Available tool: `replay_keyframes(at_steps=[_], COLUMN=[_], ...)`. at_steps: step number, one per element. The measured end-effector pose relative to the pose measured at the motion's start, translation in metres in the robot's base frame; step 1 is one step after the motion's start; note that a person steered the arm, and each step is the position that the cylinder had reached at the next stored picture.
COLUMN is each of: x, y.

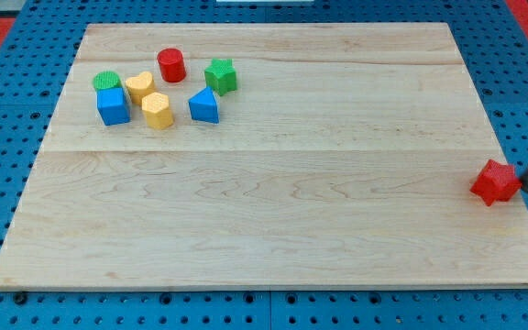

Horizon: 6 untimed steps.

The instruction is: Slide the red star to up and left

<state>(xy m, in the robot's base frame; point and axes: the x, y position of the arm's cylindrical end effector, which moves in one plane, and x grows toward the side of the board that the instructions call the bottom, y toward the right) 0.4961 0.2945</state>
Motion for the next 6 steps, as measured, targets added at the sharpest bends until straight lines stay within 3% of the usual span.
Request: replay_keyframes(at_steps=[1, 3, 5, 6], x=[-0.018, 0.044, 0.009, 0.002], y=[-0.054, -0.024, -0.138, -0.140])
